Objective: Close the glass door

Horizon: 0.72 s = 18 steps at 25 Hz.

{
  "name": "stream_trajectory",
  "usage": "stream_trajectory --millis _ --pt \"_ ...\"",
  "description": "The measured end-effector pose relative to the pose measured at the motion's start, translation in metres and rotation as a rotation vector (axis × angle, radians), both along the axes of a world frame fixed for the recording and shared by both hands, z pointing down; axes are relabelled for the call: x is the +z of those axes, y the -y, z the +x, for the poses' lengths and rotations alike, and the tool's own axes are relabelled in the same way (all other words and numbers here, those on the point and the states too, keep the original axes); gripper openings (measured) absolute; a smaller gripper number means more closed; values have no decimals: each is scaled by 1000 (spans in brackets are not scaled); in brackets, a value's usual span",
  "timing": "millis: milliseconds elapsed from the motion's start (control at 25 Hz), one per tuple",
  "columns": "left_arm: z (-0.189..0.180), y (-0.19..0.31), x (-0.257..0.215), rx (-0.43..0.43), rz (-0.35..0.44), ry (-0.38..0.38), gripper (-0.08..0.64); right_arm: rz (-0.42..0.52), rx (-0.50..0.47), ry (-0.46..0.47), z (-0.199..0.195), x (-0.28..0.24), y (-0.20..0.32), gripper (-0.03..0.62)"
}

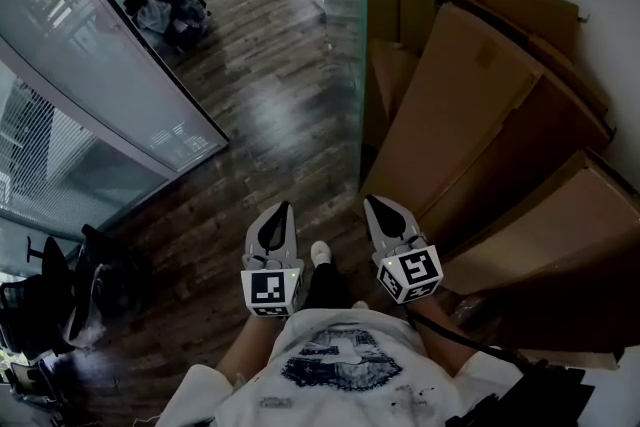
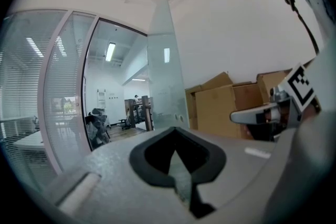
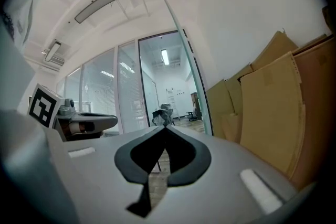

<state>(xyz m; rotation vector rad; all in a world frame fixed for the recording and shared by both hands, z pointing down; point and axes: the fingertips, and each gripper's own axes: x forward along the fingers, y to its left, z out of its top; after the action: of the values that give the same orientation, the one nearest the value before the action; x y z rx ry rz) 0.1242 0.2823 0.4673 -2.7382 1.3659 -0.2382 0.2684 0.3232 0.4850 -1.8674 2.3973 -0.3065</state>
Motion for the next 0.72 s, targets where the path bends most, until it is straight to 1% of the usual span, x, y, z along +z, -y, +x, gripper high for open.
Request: stream_trajectory --millis 560,720 --pt "16 108 7 59 -39 -16 3 -33 29 -6 1 4 105 8" --pt "15 135 13 76 -62 -20 3 -44 38 -7 -4 6 130 8"
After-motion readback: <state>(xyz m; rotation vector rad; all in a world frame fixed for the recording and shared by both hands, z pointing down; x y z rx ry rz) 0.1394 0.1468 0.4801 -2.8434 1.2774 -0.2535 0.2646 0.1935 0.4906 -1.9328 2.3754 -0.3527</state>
